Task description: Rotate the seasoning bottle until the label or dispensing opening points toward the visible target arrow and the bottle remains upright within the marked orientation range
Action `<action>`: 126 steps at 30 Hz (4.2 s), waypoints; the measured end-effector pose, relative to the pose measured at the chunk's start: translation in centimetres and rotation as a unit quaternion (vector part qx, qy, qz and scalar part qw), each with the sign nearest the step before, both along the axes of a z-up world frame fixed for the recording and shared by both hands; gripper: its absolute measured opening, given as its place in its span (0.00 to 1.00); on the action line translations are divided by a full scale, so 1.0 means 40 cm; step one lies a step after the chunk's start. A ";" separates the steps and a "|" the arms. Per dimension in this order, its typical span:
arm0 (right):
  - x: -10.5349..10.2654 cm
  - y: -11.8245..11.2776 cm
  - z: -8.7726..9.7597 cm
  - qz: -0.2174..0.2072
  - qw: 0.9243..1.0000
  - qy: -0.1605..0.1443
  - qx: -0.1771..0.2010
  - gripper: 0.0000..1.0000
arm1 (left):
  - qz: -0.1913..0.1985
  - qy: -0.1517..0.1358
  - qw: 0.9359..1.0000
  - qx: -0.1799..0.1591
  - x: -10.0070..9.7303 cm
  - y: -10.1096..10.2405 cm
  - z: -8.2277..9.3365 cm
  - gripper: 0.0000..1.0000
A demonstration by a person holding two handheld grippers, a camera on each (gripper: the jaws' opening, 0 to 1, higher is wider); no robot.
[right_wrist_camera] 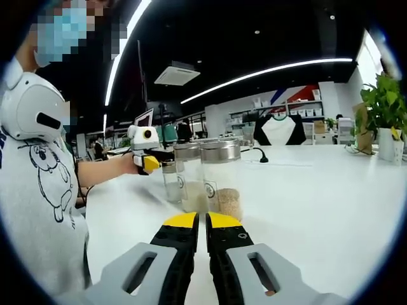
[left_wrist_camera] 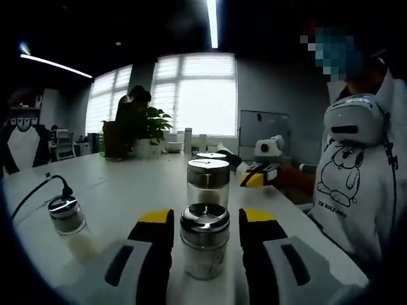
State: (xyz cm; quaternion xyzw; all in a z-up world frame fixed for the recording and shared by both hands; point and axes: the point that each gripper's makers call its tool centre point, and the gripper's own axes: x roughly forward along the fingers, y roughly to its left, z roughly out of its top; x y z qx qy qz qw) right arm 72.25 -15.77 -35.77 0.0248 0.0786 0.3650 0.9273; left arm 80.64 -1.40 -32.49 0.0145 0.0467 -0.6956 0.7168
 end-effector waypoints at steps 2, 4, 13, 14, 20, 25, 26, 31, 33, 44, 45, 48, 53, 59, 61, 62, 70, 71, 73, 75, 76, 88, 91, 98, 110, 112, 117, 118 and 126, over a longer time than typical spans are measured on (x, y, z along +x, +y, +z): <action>-0.002 0.001 0.000 0.000 1.000 0.000 0.000 0.02 | -0.007 -0.005 1.000 0.001 -0.004 -0.004 0.004 0.44; -0.004 0.000 0.001 -0.001 1.000 -0.001 0.000 0.02 | -0.012 -0.014 1.000 0.007 -0.003 -0.005 0.001 0.43; -0.006 -0.006 0.001 -0.005 1.000 -0.002 0.001 0.02 | -0.013 -0.013 1.000 0.018 -0.005 -0.004 -0.005 0.36; -0.006 -0.007 0.000 -0.005 1.000 -0.002 0.002 0.02 | -0.009 -0.016 1.000 0.022 -0.004 -0.004 -0.006 0.36; -0.006 -0.006 -0.001 -0.006 1.000 -0.002 0.003 0.02 | 0.003 -0.012 1.000 0.026 0.000 -0.004 -0.007 0.33; -0.007 -0.007 -0.001 -0.007 1.000 -0.002 0.004 0.02 | 0.011 -0.006 1.000 0.021 0.002 -0.001 -0.009 0.33; -0.007 -0.007 -0.001 -0.008 1.000 -0.001 0.004 0.02 | 0.016 -0.003 1.000 0.017 0.004 0.000 -0.010 0.33; -0.006 -0.004 0.001 -0.006 1.000 -0.003 0.004 0.02 | 0.030 0.004 0.999 0.012 0.004 0.000 -0.012 0.33; -0.006 -0.003 0.002 -0.006 1.000 -0.004 0.003 0.02 | 0.043 0.010 0.999 0.012 0.004 -0.001 -0.013 0.33; -0.008 -0.006 0.012 -0.008 1.000 -0.009 0.006 0.02 | 0.096 0.008 0.995 0.027 0.001 0.000 -0.017 0.33; -0.008 -0.005 0.012 -0.008 1.000 -0.010 0.005 0.02 | 0.101 0.007 0.994 0.028 0.001 0.001 -0.017 0.33; -0.008 -0.005 0.011 -0.007 1.000 -0.009 0.005 0.01 | 0.124 0.008 0.992 0.027 0.004 0.003 -0.017 0.33; -0.009 -0.002 0.011 -0.005 1.000 -0.010 0.004 0.01 | 0.171 0.013 0.985 0.029 0.008 0.008 -0.017 0.33; -0.008 -0.001 0.012 -0.006 1.000 -0.012 0.004 0.01 | 0.204 -0.005 0.979 0.026 0.013 0.012 -0.020 0.33; -0.008 -0.001 0.010 -0.007 1.000 -0.011 0.003 0.01 | 0.218 -0.004 0.976 0.023 0.015 0.014 -0.019 0.33; -0.010 -0.002 0.010 -0.007 1.000 -0.011 0.003 0.01 | 0.232 -0.005 0.972 0.023 0.018 0.018 -0.019 0.33; -0.012 -0.005 0.011 -0.010 1.000 -0.013 0.006 0.01 | 0.259 -0.002 0.966 0.020 0.019 0.020 -0.019 0.33; -0.012 -0.006 0.011 -0.011 1.000 -0.013 0.007 0.01 | 0.262 -0.003 0.965 0.020 0.018 0.021 -0.019 0.33; -0.012 -0.008 0.011 -0.013 1.000 -0.013 0.007 0.01 | 0.265 -0.005 0.964 0.020 0.016 0.021 -0.019 0.33; -0.012 -0.010 0.010 -0.014 1.000 -0.012 0.007 0.01 | 0.266 -0.006 0.964 0.021 0.016 0.022 -0.019 0.33; -0.012 -0.011 0.011 -0.014 1.000 -0.013 0.007 0.01 | 0.266 -0.006 0.964 0.021 0.015 0.023 -0.019 0.33; -0.016 -0.002 0.016 -0.004 1.000 -0.014 0.010 0.01 | 0.219 -0.033 0.975 -0.001 -0.003 0.014 0.016 0.39; -0.015 0.003 0.017 0.000 1.000 -0.014 0.007 0.01 | 0.219 -0.030 0.975 -0.008 0.012 0.020 0.034 0.48; -0.014 0.008 0.019 0.005 1.000 -0.014 0.002 0.01 | 0.095 0.011 0.995 0.002 -0.015 0.022 0.000 0.47; -0.012 0.023 0.021 0.015 1.000 -0.016 -0.004 0.01 | 0.080 0.047 0.996 -0.016 0.017 0.021 -0.003 0.43; -0.012 0.021 0.022 0.014 1.000 -0.016 -0.004 0.01 | 0.077 0.040 0.996 -0.008 0.014 0.019 -0.008 0.43; -0.012 0.018 0.016 0.009 1.000 -0.012 -0.003 0.01 | 0.071 0.031 0.997 0.002 0.004 0.008 -0.013 0.42; -0.013 0.017 0.015 0.009 1.000 -0.012 -0.003 0.01 | 0.071 0.028 0.997 0.006 0.003 0.007 -0.015 0.41; -0.014 0.015 0.012 0.006 1.000 -0.012 -0.001 0.01 | 0.069 0.015 0.997 0.014 -0.004 0.004 -0.015 0.33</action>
